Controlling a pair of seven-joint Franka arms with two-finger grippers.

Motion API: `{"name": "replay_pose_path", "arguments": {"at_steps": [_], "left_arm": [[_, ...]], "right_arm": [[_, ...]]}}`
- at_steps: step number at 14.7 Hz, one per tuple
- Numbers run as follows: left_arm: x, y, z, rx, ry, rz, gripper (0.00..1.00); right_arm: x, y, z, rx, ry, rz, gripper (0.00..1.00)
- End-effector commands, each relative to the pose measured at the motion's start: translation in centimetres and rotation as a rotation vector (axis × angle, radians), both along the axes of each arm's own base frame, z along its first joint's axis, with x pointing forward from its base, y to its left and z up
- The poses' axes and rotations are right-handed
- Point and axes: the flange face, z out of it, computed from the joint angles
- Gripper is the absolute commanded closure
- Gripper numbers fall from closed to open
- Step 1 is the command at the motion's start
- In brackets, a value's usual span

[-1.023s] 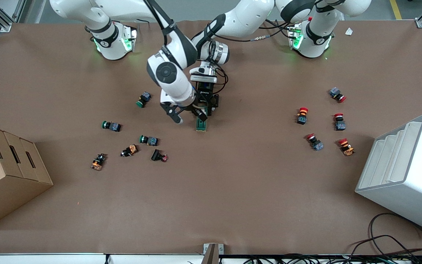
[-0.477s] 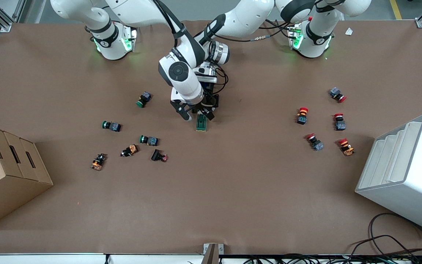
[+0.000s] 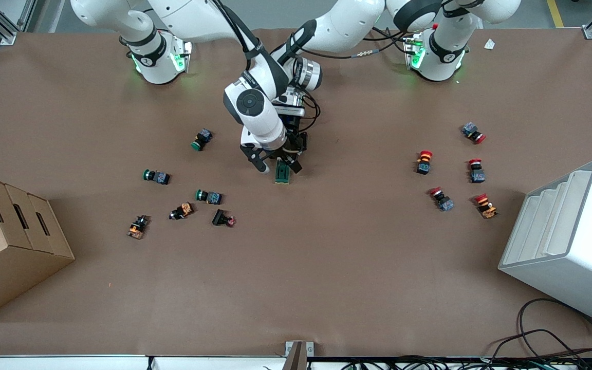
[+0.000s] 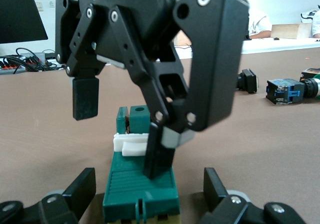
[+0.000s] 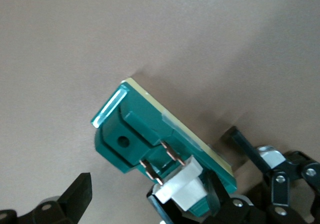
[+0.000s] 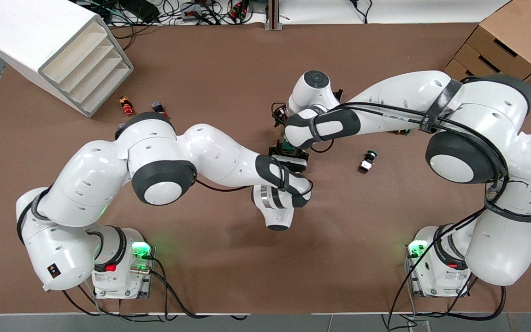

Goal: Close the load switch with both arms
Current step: 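Push the white lever down with the right gripper while the left gripper holds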

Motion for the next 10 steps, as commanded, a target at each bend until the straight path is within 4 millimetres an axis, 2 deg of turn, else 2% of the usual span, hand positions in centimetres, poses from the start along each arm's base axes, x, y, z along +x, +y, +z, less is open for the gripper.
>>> {"name": "replay_pose_path", "arguments": {"at_steps": [1,6,7,10], "left_arm": [[0.0,0.7,-2.6,0.028,0.02,-0.01,0.05],[0.6,0.7,-2.1,0.02,0.014,-0.003,0.05],[1.4,0.7,-2.1,0.021,0.0,-0.004,0.05],[2.0,0.1,-1.9,0.009,-0.004,0.0,0.04]], "right_arm": [[1.7,0.2,0.4,0.026,-0.016,-0.029,0.0],[5.2,-0.5,2.8,0.028,0.019,-0.052,0.0],[6.0,-0.7,3.4,0.028,0.029,-0.056,0.0],[6.9,-0.6,4.4,0.04,0.018,-0.056,0.0]]}}
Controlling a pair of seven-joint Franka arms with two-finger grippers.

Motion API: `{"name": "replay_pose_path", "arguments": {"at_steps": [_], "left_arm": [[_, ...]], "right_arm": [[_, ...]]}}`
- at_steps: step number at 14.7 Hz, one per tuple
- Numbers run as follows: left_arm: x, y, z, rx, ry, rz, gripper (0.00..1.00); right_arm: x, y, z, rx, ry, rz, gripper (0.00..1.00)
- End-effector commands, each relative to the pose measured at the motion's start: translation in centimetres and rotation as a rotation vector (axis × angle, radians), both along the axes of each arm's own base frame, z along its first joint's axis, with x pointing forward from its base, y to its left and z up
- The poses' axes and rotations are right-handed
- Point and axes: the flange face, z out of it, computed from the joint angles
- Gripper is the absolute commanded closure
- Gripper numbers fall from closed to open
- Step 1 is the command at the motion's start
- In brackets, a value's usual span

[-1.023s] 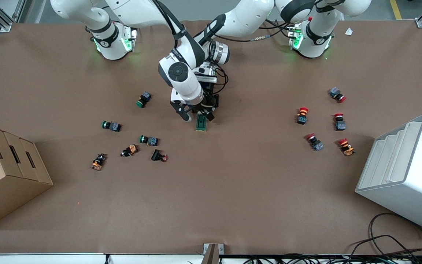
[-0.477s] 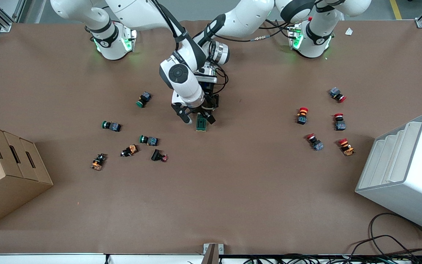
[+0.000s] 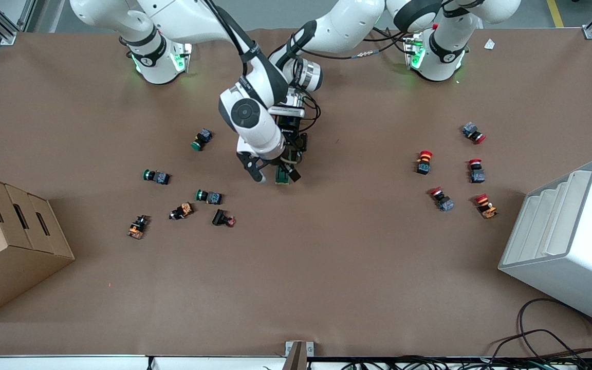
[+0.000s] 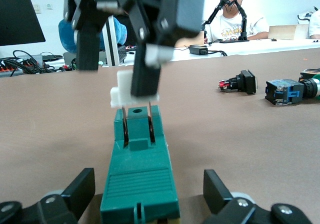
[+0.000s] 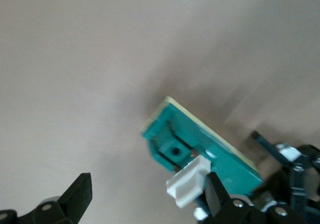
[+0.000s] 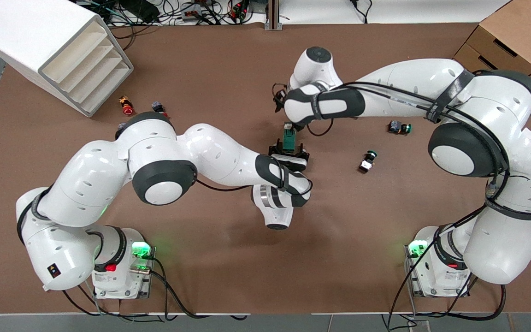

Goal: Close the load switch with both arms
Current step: 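Push the white lever down with the right gripper while the left gripper holds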

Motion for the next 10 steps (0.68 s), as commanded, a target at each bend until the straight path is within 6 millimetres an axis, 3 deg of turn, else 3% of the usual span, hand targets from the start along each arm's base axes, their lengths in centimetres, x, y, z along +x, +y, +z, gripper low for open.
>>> {"name": "replay_pose_path", "arguments": {"at_steps": [1,10], "left_arm": [[1.5,0.0,-1.7,0.004,0.008,0.009,0.04],[1.5,-0.2,-1.7,0.004,0.012,0.01,0.03]], "right_arm": [[1.3,0.2,0.0,0.014,-0.015,0.002,0.0],[2.7,1.0,-2.6,0.007,-0.021,0.011,0.0]]}}
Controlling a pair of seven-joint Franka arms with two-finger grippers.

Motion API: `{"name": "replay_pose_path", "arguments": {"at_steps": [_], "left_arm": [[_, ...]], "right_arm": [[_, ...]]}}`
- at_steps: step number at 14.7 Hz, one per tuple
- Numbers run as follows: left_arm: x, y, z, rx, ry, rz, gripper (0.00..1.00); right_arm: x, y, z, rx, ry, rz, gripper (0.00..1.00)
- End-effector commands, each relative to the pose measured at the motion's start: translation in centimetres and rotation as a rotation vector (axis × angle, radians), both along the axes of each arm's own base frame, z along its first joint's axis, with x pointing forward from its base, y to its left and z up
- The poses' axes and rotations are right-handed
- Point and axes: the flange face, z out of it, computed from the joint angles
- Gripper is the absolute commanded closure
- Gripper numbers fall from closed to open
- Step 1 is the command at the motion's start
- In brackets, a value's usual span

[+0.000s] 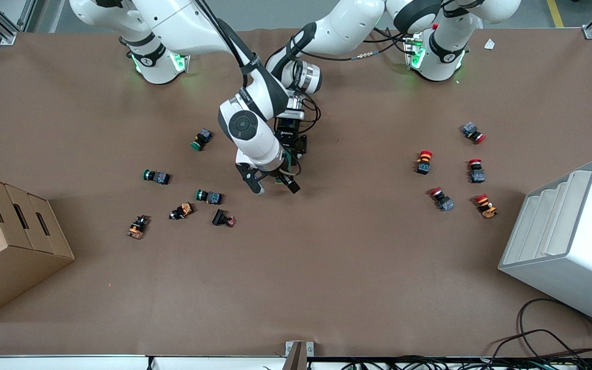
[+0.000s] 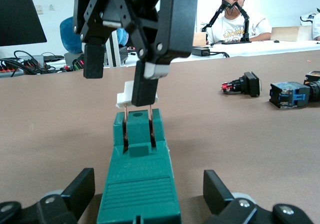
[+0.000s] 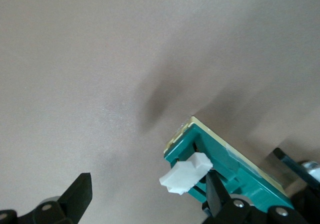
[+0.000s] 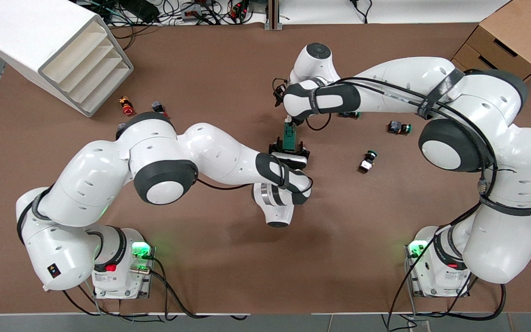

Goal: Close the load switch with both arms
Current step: 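Push the white lever down with the right gripper while the left gripper holds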

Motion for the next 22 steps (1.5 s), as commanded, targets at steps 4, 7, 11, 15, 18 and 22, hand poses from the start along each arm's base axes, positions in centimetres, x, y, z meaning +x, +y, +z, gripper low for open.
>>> {"name": "replay_pose_path", "arguments": {"at_steps": [4,7,11,15,18,22], "left_arm": [[1.0,0.0,-1.6,0.01,0.014,0.005,0.03],[0.9,0.1,-1.7,0.011,0.015,0.005,0.03],[0.9,0.2,-1.7,0.017,0.015,0.003,0.03],[0.8,0.2,-1.8,0.018,0.016,0.003,0.03],[0.8,0.2,-1.8,0.017,0.016,0.003,0.03],[0.9,0.2,-1.7,0.014,0.015,0.004,0.03]], "right_arm": [[2.1,0.8,-0.5,0.018,-0.027,0.004,0.0],[3.1,0.6,-1.2,0.019,-0.031,-0.004,0.0],[5.4,0.2,-0.5,0.038,-0.046,-0.03,0.0],[6.8,-1.5,-0.9,0.038,-0.037,-0.061,0.0],[7.9,-2.0,-0.6,0.024,0.016,-0.067,0.0],[9.3,-3.3,-1.5,0.015,0.05,-0.088,0.0]]}}
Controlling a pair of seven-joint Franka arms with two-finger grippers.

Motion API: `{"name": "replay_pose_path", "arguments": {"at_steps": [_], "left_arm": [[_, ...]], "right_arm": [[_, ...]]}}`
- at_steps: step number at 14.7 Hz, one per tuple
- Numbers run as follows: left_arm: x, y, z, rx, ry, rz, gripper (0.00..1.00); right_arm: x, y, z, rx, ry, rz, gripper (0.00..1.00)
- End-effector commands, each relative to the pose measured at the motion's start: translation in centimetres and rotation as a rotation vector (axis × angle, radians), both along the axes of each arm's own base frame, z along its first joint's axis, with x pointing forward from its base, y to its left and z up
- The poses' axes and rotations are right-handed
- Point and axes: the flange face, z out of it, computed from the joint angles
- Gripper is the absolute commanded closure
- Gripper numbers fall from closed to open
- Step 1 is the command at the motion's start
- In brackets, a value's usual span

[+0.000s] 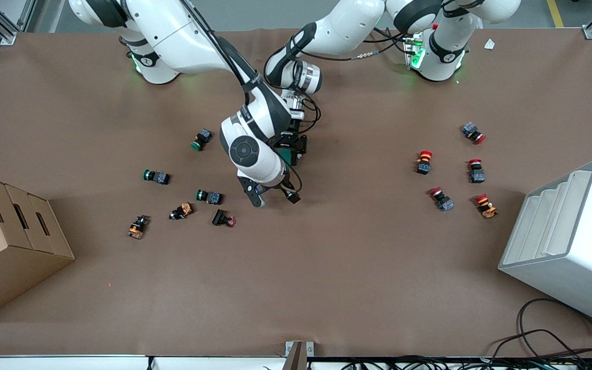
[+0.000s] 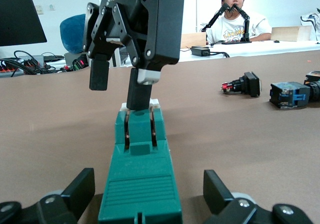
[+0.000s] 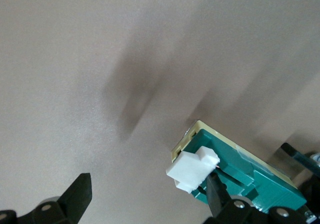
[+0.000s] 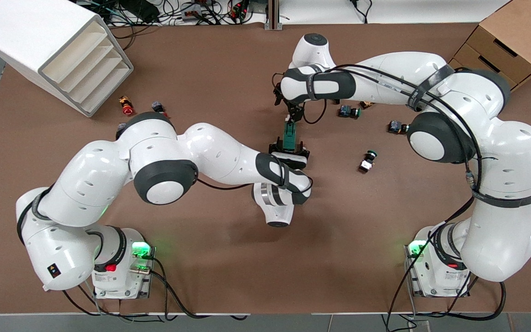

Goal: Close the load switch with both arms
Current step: 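Push the white lever down with the right gripper while the left gripper holds, then withdraw the right gripper while the left gripper lifts off the switch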

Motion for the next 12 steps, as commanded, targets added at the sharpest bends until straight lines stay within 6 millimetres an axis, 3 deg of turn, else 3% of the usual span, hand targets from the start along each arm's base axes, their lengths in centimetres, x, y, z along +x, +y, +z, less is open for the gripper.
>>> {"name": "replay_pose_path", "arguments": {"at_steps": [1,7,12], "left_arm": [[0.9,0.1,-1.6,0.013,0.014,0.004,0.03],[1.1,0.0,-1.4,0.007,0.012,0.005,0.03],[1.2,-0.2,-1.0,-0.003,0.01,0.008,0.03]], "right_arm": [[5.9,-3.3,-0.4,0.006,-0.093,-0.025,0.0],[8.8,-5.5,0.9,-0.012,0.013,-0.028,0.0],[10.3,-7.0,3.9,-0.015,0.075,0.023,0.0]]}}
